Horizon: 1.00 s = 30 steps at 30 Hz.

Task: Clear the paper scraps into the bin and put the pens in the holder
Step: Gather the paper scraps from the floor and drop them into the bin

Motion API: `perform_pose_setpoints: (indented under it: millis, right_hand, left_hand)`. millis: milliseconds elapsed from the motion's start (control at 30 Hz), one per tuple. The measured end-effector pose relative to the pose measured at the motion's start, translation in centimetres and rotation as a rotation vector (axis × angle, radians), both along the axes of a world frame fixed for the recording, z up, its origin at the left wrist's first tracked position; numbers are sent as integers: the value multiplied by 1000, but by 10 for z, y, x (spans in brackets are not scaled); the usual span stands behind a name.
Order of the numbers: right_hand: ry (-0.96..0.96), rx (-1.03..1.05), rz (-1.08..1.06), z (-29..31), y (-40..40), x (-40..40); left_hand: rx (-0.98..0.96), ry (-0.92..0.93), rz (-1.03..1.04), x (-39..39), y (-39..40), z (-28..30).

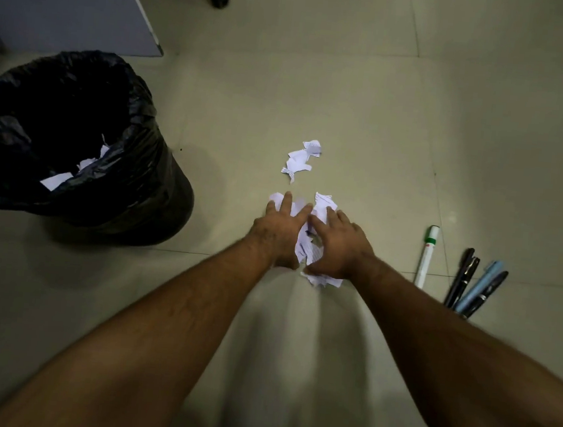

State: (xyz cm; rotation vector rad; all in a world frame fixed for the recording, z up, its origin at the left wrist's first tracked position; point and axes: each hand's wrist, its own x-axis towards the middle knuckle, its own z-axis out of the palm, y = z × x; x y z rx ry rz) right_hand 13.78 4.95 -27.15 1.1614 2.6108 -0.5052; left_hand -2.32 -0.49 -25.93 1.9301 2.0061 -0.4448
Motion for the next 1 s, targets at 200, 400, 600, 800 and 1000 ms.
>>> perform_pose_setpoints:
  millis: [200, 400, 600, 800, 1000]
  right_hand:
    - [114, 85, -101, 1, -13, -12]
    - [209, -25, -158, 5, -29, -22]
    - [525, -211, -489, 19, -25, -26]
    - [810, -379, -799, 94, -17, -51]
    - [1193, -724, -828, 211, -18, -114]
  left_hand:
    - [106, -6, -13, 22, -8, 14]
    - [21, -149, 183, 19, -24, 13]
    - [322, -395, 653, -3, -26, 31]
    - [454, -485, 812, -26, -11, 119]
    - [592, -478, 834, -82, -3, 231]
